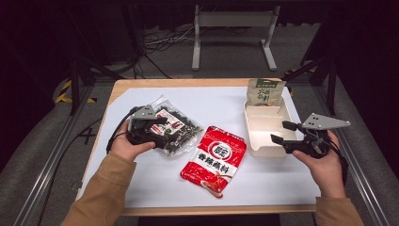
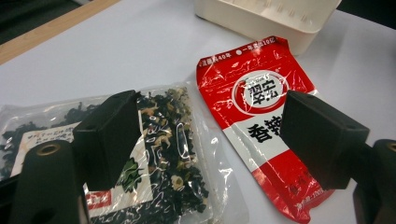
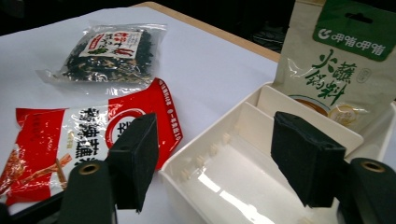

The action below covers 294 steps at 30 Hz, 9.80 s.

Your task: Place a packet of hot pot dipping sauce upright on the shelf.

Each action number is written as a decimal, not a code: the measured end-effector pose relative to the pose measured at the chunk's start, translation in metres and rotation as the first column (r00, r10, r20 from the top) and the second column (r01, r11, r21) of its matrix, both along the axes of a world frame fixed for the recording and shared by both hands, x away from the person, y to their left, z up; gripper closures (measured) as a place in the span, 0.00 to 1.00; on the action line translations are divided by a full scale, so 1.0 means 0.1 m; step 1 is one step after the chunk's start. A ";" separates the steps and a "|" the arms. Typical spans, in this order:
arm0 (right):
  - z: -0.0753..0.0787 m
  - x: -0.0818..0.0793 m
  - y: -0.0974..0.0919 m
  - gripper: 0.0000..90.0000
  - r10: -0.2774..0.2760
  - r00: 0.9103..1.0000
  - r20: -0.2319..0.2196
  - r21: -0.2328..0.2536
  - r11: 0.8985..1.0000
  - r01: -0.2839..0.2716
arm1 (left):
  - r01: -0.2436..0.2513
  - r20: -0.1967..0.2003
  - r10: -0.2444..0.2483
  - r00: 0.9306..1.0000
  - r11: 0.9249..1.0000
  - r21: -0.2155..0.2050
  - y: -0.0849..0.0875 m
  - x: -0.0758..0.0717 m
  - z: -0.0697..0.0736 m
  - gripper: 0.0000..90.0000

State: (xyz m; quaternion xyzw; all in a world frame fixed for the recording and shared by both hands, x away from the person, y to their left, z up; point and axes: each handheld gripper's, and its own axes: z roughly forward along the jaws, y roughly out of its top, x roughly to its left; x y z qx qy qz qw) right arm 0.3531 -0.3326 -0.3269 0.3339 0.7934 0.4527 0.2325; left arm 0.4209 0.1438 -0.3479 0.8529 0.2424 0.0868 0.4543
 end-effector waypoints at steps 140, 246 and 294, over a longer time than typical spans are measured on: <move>-0.22 -0.27 0.26 0.55 0.119 0.986 -0.115 0.142 0.985 -0.102 | 0.202 -0.080 -0.210 0.975 0.975 -0.091 -0.86 0.37 0.18 1.00; -0.12 -0.13 1.11 0.98 0.525 0.842 -0.125 0.009 0.849 -0.528 | 0.215 0.160 -0.169 0.973 0.915 -0.341 0.10 -0.54 0.50 0.32; 0.60 0.69 0.38 0.98 0.456 0.890 0.005 -0.061 0.889 -0.455 | -0.065 0.089 0.079 0.993 0.987 -0.149 0.65 -0.39 0.04 0.26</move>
